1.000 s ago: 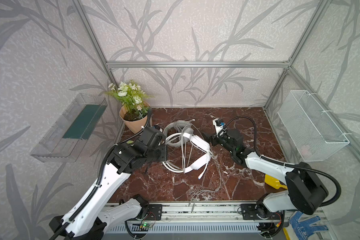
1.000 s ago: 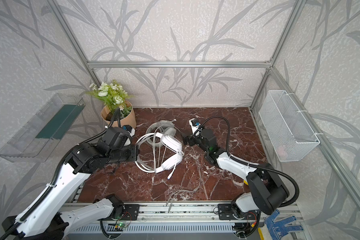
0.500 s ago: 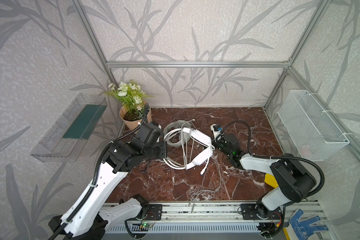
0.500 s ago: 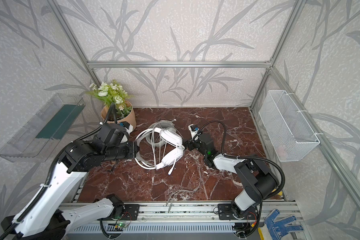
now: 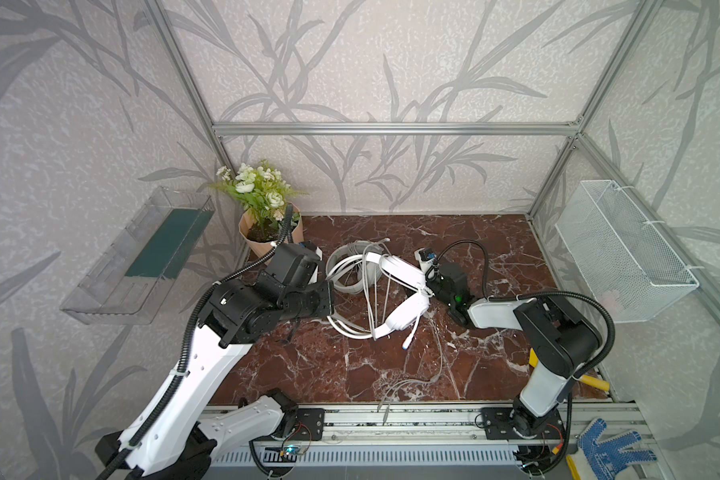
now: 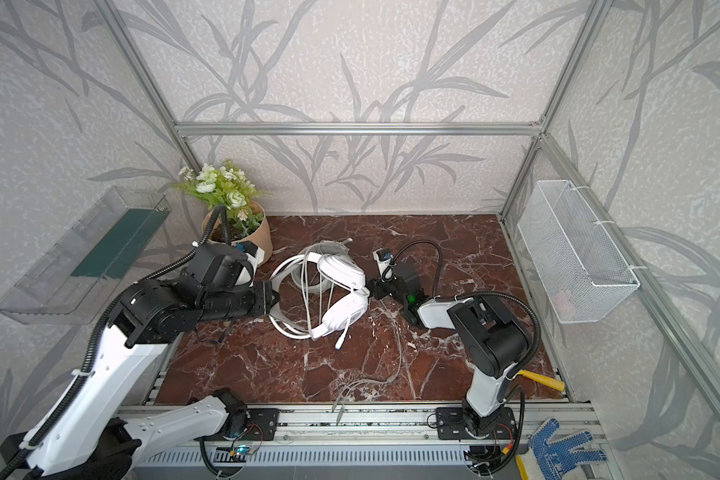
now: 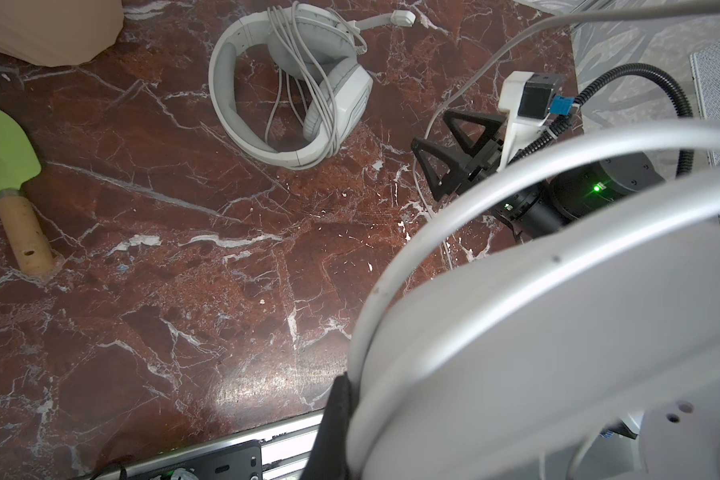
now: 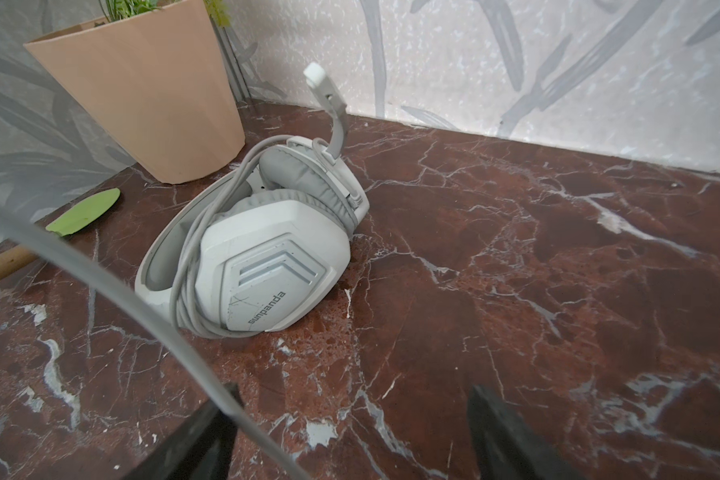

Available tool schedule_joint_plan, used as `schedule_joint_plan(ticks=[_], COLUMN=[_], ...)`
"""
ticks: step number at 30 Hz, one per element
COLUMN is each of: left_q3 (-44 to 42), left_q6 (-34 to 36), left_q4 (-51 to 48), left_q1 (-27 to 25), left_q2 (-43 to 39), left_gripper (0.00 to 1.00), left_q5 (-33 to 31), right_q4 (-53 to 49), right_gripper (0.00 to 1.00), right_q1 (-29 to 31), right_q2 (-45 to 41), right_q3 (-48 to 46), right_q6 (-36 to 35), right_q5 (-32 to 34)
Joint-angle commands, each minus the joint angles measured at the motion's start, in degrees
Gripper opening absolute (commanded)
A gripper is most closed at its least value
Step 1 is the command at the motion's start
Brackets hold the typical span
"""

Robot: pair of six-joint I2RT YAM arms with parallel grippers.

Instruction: Wrap the headphones

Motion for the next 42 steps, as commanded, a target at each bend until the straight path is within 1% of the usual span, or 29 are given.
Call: schedule_joint_plan(ticks=[1, 7, 8, 10, 13, 16, 18, 21, 25, 31, 35, 38, 42], left_q3=[2.97, 3.08, 3.11, 3.29, 3.31, 3.31, 3.4, 3.57, 4.61, 6.57, 7.42, 7.27, 7.3], left_q6=[-1.94, -2.47, -2.56, -2.64, -3.07, -3.7, -4.19, -5.17, -5.9, -6.17, -6.16, -6.25, -6.34], left_q4=[1.53, 2.06, 2.06, 2.09, 2.71, 3.86, 4.95, 6.86, 8.34, 9.75, 10.41, 10.96, 10.86], left_q1=[0.12, 0.18, 0.18, 0.22, 0.23, 0.22, 0.28, 0.28, 0.37, 0.73, 1.0, 1.23, 1.99], left_q2=[-0.4, -0.4, -0.38, -0.5, -0.67, -1.08, -1.36, -1.64, -1.64, -1.39, -0.7, -0.19, 0.02], left_gripper=[0.0, 0.0, 0.0, 0.0, 0.0, 0.0, 0.0, 0.0, 0.0, 0.0, 0.0, 0.0, 0.0], left_q5=[1.8, 2.69, 2.65, 2.52, 2.67, 3.0, 3.49, 4.64, 5.24, 5.05, 5.56, 5.77, 4.91], right_q4=[1.32, 2.63, 2.89, 3.06, 4.01, 4.4, 4.33, 5.43, 5.33, 3.93, 3.55, 4.67, 2.47], right_gripper=[0.8, 0.66, 0.6, 0.46, 0.32, 0.21, 0.14, 0.07, 0.0, 0.0, 0.0, 0.0, 0.0], right_q1=[-0.11, -0.16, -0.14, -0.26, -0.26, -0.27, -0.28, -0.18, 0.24, 2.17, 3.31, 5.02, 7.51], right_q2=[1.61, 4.07, 4.34, 4.73, 4.71, 4.57, 4.83, 4.92, 4.4, 3.61, 3.92, 2.55, -0.22], right_q3=[1.83, 1.76, 1.61, 1.5, 0.87, 0.38, 0.36, -0.37, -1.34, -3.23, -4.23, -6.0, -6.73], right_q6=[0.53, 1.05, 1.14, 1.6, 1.71, 1.96, 2.46, 4.01, 5.78, 5.84, 7.7, 7.68, 7.52], right_q5=[-1.68, -1.35, -1.26, -1.34, -2.21, -3.59, -5.63, -6.5, -6.28, -3.29, -2.62, -0.6, 0.17])
